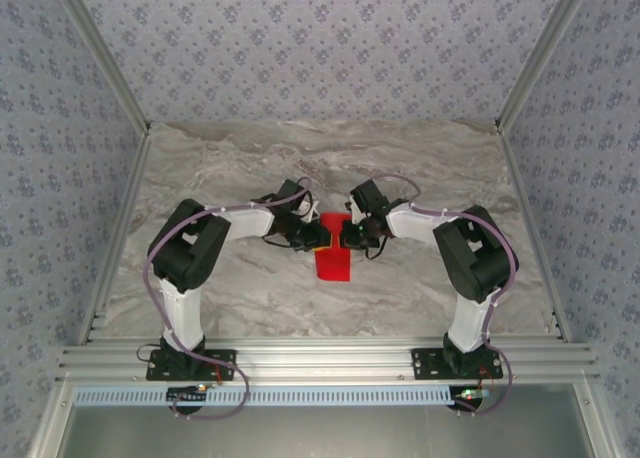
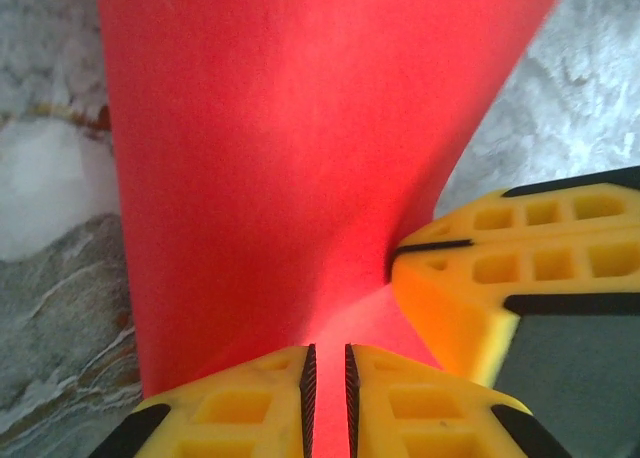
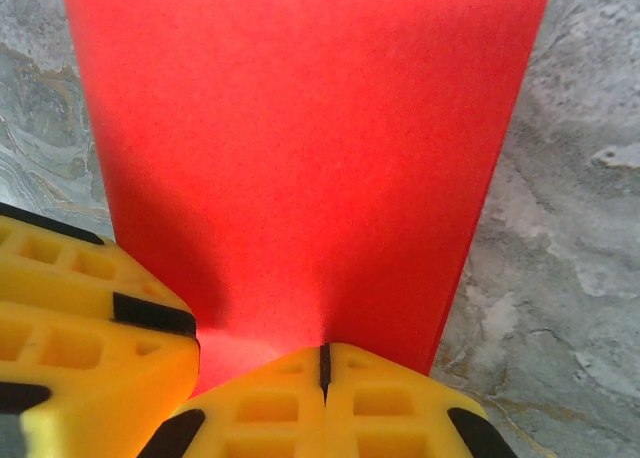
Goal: Fold a paper plane with a square sheet of paper (fold left side to right side)
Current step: First fold the square sheet of paper in half at the center of the table, then hold the square sheet of paper at the center of the table.
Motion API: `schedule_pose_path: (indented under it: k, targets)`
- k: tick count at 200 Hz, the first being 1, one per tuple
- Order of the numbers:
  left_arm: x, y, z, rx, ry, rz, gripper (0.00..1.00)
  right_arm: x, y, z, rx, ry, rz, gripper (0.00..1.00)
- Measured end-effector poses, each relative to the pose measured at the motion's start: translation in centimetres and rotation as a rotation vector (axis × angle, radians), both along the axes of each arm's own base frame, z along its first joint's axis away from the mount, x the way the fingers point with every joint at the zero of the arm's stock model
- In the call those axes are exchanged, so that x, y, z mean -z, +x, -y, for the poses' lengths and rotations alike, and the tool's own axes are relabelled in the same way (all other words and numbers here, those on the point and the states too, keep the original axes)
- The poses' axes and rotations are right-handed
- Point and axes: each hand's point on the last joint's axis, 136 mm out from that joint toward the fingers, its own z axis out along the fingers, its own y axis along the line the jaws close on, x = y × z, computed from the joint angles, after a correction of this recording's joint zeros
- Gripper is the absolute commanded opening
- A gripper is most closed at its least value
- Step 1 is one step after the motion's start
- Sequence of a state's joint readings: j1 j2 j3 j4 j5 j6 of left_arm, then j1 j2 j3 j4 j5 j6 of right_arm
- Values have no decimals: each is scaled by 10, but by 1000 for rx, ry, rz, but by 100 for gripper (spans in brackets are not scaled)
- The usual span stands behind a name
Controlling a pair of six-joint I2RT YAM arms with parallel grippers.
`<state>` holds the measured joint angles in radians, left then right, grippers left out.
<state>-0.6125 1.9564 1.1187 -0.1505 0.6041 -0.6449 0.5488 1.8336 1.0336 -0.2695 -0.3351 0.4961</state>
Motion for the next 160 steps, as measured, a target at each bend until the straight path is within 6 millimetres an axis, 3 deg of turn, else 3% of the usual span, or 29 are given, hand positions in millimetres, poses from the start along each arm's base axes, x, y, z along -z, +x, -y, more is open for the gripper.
schedule_pose_path:
  k: [75, 114, 160]
  targets:
    - [6, -3, -3, -2, 48, 4, 17, -8, -1, 0, -2, 72, -25, 0]
    - [7, -4, -3, -2, 54, 8, 17, -36, 21, 4, 23, 184, 31, 0]
    - [7, -3, -3, -2, 60, 10, 17, -38, 38, -12, 3, 246, 32, 0]
